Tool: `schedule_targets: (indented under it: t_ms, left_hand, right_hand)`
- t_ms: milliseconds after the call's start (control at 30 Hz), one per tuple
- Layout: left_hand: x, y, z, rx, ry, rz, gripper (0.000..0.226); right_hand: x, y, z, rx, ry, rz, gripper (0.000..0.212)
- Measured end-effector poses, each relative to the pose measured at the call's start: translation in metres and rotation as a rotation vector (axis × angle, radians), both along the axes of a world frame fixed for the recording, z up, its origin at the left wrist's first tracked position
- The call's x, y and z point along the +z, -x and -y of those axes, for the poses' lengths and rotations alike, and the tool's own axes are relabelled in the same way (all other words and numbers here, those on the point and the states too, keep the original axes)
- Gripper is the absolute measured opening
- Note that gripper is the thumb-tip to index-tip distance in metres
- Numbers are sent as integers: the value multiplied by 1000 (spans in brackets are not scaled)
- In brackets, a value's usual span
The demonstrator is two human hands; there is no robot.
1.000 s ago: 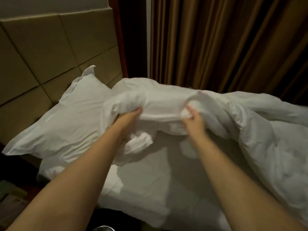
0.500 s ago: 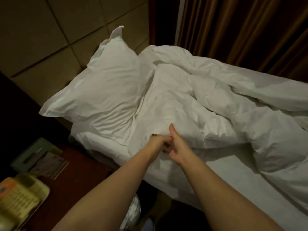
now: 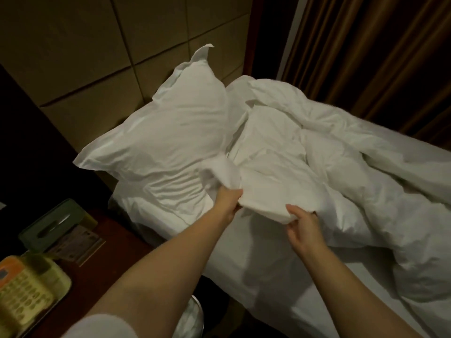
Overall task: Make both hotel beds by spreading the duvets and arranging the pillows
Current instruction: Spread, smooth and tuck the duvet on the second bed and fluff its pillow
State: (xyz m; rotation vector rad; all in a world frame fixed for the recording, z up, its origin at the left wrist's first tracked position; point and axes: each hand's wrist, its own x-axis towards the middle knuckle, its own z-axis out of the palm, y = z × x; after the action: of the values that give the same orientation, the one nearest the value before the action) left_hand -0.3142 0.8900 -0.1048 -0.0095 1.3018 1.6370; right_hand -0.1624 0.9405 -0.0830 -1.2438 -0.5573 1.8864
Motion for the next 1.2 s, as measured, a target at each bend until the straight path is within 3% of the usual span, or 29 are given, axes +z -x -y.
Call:
schedule_targets:
  t_ms: [100, 200, 267, 333, 400, 467, 533, 600, 667, 833, 1067, 1200]
  left_hand:
    - [52, 17, -55, -201, -211, -182, 48]
    - [92, 33, -95, -178, -310, -219, 50]
    - [82, 49, -94, -109, -287, -246, 51]
    - [41, 68, -64, -23, -132, -331, 60]
    - [-12, 81, -11, 59, 103, -363, 66]
    - [-57, 90, 44, -10, 359, -420, 85]
    - [-93, 94, 86, -170, 644, -482, 106]
    - [-111, 83, 101, -356, 794, -555, 117]
    - [-112, 61, 97, -479, 778, -625, 113]
    - [-75, -26, 61, -608, 626, -961, 99]
    - [-12, -190, 14, -765, 439, -1470, 94]
    - [5, -305, -10, -824, 324, -1613, 93]
  right_hand:
    - [51, 13, -40, -62, -255, 65, 35]
    - [80, 19, -73, -92, -425, 45, 41]
    - [64, 30, -65, -24, -463, 301, 35]
    - [28, 40, -31, 208, -406, 530, 25]
    - [-2, 41, 14, 658, -201, 615, 12]
    - [-30, 30, 45, 1109, -58, 758, 28]
    - [-62, 15, 56, 1288, -169, 1028, 46]
    - [-76, 4, 59, 1233, -279, 1265, 55]
    - [-71, -4, 57, 1154, -404, 1429, 62]
    - [-38, -30, 55, 1007, -669, 1534, 70]
    - [0, -166, 29, 748, -634, 1614, 69]
    - [6, -290, 19, 600, -563, 1641, 72]
